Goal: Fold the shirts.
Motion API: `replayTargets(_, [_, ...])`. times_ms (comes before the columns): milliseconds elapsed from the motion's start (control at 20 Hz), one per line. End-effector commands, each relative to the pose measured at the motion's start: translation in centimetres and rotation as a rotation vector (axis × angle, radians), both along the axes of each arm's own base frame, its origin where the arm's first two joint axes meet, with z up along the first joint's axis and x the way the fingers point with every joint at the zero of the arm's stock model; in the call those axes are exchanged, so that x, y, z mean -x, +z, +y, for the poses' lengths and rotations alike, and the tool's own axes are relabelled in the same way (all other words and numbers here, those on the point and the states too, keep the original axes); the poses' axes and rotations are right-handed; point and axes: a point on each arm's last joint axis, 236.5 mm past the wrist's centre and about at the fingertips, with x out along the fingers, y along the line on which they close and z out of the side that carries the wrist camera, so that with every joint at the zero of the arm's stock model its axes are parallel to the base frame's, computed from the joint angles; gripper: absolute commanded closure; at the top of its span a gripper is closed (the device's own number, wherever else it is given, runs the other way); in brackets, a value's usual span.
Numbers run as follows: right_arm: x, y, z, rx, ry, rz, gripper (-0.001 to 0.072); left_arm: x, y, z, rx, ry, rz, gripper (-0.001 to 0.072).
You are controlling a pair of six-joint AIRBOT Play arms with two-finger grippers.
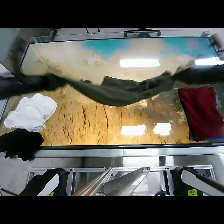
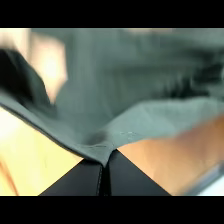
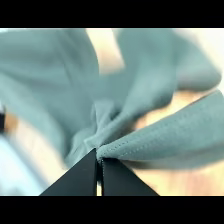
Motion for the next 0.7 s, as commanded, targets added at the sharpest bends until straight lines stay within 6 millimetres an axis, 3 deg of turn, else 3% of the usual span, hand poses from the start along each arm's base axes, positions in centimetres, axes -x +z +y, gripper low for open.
replayTargets(0, [7.9, 19.7, 0.8, 0.051, -0.188, -0.637, 0.0693, 6.4, 18.9, 1.0, -0.020, 0.043, -0.489, 0.0680])
replayTargets(50, [10.5, 23.8, 0.8, 0.086, -0.260, -0.782, 0.0693, 8.3, 22.4, 1.8, -0.054, 0.078, -0.593, 0.0680])
replayTargets(150, [15.4, 29.5, 0.3, 0.179, -0.416, -1.005, 0.0693, 11.1, 26.4, 2.9, -0.107, 0.139, -0.714, 0.0680])
replayTargets(200, [16.8, 30.8, 0.2, 0.202, -0.456, -1.061, 0.0693, 11.4, 26.7, 3.5, -0.124, 0.162, -0.719, 0.0680])
replayTargets(300, [17.4, 30.9, 0.4, 0.222, -0.461, -1.074, 0.0693, 10.3, 24.3, 3.6, -0.102, 0.140, -0.631, 0.0680])
replayTargets(400, [14.7, 28.5, -0.1, 0.228, -0.409, -0.972, 0.0693, 7.5, 19.9, 2.9, -0.065, 0.056, -0.506, 0.0680])
replayTargets(500, [9.8, 24.5, -1.3, 0.204, -0.341, -0.811, 0.0693, 3.5, 14.4, 2.5, -0.034, -0.001, -0.354, 0.0680])
replayTargets(600, [3.6, 18.4, -2.3, 0.152, -0.264, -0.612, 0.0693, -0.8, 7.9, 1.8, -0.012, -0.063, -0.192, 0.0680])
replayTargets(650, [0.4, 14.5, -2.4, 0.140, -0.230, -0.505, 0.0692, -3.2, 4.1, 1.6, -0.002, -0.086, -0.112, 0.0679])
